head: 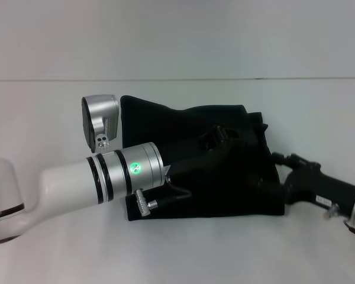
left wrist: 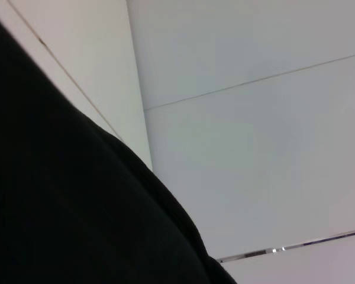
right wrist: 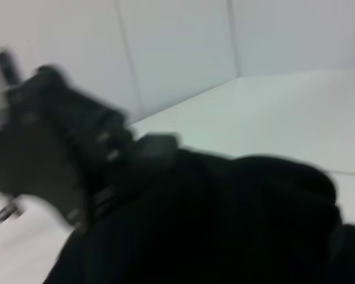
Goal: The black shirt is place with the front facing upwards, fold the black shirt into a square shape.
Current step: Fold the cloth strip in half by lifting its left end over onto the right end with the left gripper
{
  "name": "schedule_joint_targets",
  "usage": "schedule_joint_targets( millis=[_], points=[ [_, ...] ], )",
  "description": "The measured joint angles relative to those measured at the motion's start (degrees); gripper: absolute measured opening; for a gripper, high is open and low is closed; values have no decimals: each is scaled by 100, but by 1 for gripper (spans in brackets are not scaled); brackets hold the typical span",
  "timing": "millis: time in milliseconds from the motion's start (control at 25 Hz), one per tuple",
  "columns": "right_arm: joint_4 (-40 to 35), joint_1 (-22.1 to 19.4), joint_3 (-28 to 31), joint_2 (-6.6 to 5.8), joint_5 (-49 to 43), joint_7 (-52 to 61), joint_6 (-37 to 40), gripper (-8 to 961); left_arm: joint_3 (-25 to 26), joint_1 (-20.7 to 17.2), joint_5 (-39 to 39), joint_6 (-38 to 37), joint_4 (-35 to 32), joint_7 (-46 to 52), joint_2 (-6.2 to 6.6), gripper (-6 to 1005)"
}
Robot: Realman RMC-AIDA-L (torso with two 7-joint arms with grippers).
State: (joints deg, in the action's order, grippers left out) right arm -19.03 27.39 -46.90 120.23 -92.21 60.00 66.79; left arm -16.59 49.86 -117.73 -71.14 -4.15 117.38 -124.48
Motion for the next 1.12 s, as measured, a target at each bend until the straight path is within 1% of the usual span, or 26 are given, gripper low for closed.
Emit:
schedule_joint_targets(
  millis=[120,360,520,600,720,880,1120],
  points=[
    [238,248,-8,5,229,-97,-356,942,-2,8,-2,-7,-2,-34,4,31],
    [822,907,-43,23,282,-431,-1129,942,-1,4,10,-32,-2,-122,4,32],
    [1004,1172,-13,59,302,-575,-1436,942,12,-8,20,-88,-3,-124,10,33],
    [1058,1257,13,67,419,-613,-1555,942,20,-14,21,-120,-4,-125,14,33],
    [1096,1325,18,68,895,-689,-1679,942,31,-22,22,-189,-9,-126,14,33],
    [1100,1369,20,70,1513,-843,-1693,941,18,-57,22,-295,-12,-127,20,34],
    [1104,1464,24,71,2029,-938,-1696,938,3,-173,-40,-402,-2,-155,10,35]
  ],
)
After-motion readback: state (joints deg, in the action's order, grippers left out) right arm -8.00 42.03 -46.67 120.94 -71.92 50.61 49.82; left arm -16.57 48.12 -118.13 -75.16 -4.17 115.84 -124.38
